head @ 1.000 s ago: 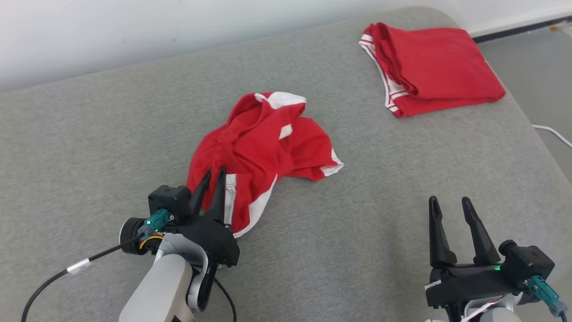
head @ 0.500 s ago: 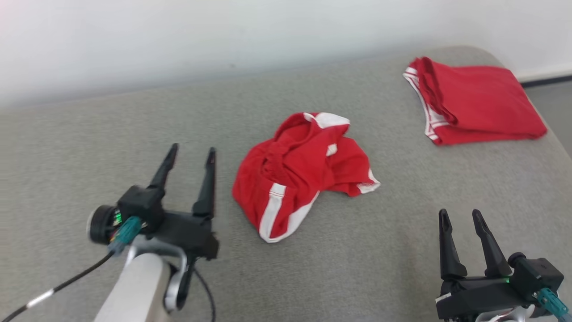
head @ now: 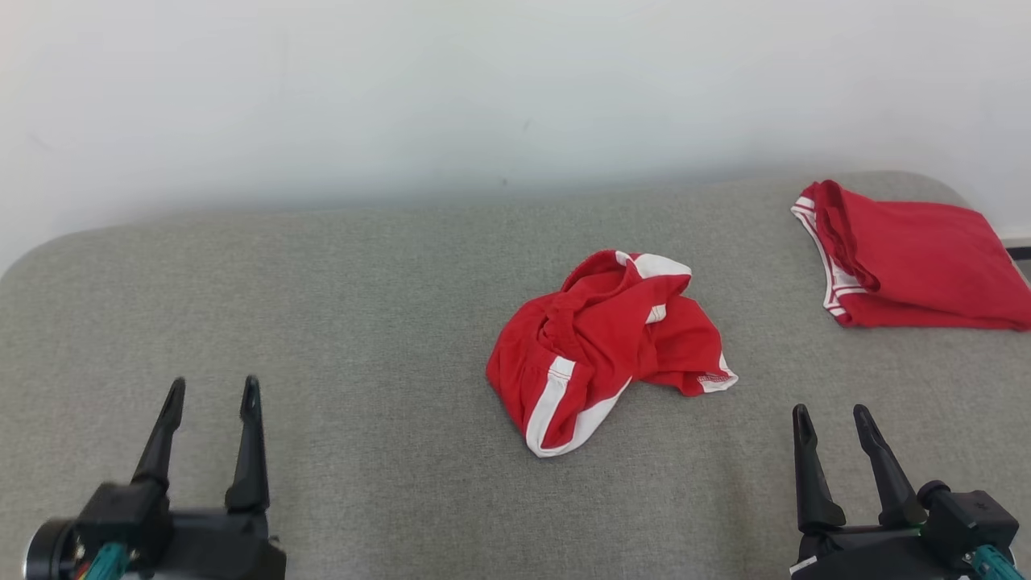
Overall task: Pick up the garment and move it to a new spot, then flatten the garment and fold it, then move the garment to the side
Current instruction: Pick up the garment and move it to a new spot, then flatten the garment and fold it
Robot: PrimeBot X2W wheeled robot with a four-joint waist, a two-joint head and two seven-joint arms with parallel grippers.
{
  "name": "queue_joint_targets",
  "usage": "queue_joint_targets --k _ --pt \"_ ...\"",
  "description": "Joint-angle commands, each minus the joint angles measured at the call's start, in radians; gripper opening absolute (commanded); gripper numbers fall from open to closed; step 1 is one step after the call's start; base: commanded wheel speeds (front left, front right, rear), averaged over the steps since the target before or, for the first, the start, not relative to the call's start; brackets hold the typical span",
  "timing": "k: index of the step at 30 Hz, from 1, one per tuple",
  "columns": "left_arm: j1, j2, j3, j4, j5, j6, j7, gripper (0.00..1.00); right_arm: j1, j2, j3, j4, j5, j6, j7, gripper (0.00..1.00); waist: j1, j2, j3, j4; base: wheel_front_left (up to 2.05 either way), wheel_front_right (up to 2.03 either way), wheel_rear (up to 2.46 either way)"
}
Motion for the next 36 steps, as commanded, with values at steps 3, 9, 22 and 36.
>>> queue_joint_targets --k 3,9,22,36 --pt "0.087 -0.01 0.036 -0.04 0.01 0.008 -0.003 1.0 0.021 -0.007 0.0 -0.016 -0.003 -0.003 0.006 1.0 0.0001 0.0 -0.023 0.022 0.0 0.0 0.0" --pt "0.167 -0.045 0.086 -0.064 0.037 -0.004 -0.003 1.0 0.039 -0.012 0.007 -0.035 -0.004 -0.003 0.017 1.0 0.0001 0.0 -0.026 0.027 0.0 0.0 0.0" --pt "0.226 -0.123 0.155 -0.066 0.101 -0.037 -0.003 1.0 0.058 -0.008 0.016 -0.052 -0.001 -0.003 0.032 1.0 0.0001 0.0 -0.028 0.028 0.0 0.0 0.0" --pt "0.081 -0.176 0.068 0.003 0.182 -0.124 -0.003 1.0 0.032 -0.003 0.028 -0.038 0.01 -0.003 0.027 1.0 0.0001 0.0 0.003 -0.005 0.0 0.0 0.0"
